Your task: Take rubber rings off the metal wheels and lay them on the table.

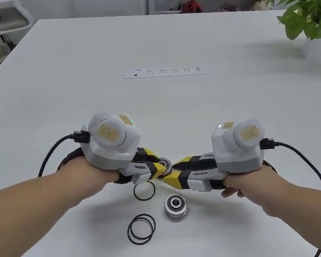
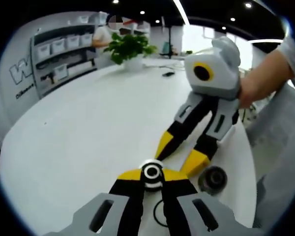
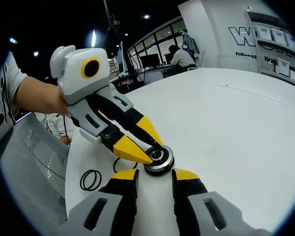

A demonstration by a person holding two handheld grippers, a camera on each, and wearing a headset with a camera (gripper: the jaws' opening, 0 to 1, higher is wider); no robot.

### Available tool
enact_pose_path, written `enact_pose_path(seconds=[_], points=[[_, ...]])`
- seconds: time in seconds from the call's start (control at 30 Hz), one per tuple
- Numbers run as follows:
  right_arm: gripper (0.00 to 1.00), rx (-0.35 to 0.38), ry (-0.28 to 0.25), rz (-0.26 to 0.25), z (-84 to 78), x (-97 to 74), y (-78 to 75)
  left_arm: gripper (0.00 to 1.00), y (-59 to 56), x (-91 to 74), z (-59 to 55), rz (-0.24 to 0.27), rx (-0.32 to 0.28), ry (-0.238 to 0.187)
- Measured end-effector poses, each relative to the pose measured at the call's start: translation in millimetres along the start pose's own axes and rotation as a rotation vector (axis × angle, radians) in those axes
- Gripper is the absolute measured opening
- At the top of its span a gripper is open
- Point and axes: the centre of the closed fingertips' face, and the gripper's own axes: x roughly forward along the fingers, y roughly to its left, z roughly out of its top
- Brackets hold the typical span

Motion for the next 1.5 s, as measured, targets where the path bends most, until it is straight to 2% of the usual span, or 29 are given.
enact_pose_path(seconds=[0.2, 0.43, 0.6, 0.73, 1.5], points=[[0.25, -0.003, -0.006, -0.008, 1.9, 1.3, -1.3, 0.14, 0.6, 0.6, 1.0, 0.008, 0.005, 0.002], [0.33, -0.094, -0.002, -0.027, 6.2, 10.8, 1.8, 0.14, 0.4, 1.9, 1.8, 0.013, 0.004, 0.000], [0.26, -0.130, 0.012, -0.041, 3.4, 10.7, -1.0, 0.13, -0.7, 1.5, 2.3, 0.010, 0.005, -0.001], [0.24, -0.086, 0.003, -0.038, 0.7, 3.5, -2.2, 0.13, -1.8, 1.5, 2.6, 0.009, 0.005, -0.004], [0.22, -0.097, 0.015, -0.020, -3.3, 0.3, 1.2, 0.13, -8.5, 0.3, 1.6, -0.005, 0.005, -0.014]])
